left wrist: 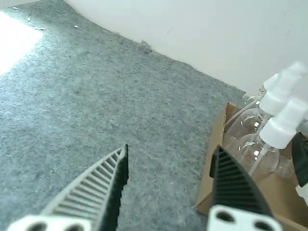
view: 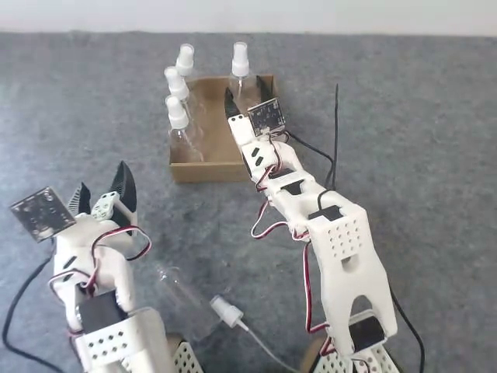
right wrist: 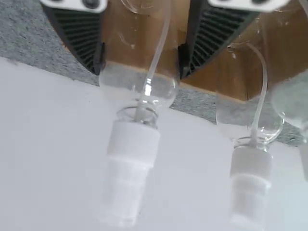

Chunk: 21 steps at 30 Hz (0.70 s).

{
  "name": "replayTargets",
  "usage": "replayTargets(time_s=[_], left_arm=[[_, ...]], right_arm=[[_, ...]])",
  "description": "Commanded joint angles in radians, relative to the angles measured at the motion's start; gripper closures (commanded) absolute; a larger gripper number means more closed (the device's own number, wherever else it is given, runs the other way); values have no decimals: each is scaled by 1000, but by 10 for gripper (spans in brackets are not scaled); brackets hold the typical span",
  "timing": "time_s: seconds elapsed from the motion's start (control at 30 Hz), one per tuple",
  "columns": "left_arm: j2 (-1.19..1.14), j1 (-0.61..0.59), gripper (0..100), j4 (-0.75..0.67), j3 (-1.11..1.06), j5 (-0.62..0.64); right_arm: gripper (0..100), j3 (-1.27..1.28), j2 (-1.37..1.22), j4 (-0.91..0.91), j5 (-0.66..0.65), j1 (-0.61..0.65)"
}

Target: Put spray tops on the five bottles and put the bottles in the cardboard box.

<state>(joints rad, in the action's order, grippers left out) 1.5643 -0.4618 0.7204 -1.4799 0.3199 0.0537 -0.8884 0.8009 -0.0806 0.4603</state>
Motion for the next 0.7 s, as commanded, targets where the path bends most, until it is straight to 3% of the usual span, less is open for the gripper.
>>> replayTargets(time_s=[0.0,0.3,0.67], left_arm=[[14,-3,743,-31,4,-9],[14,-3,742,-32,-2,-9],[14,-3,742,-32,-2,-9]], right_arm=[[831,-6,33,12,-17,-4],[770,-5,33,10,-20,-4],[769,2,35,10,-21,-4]])
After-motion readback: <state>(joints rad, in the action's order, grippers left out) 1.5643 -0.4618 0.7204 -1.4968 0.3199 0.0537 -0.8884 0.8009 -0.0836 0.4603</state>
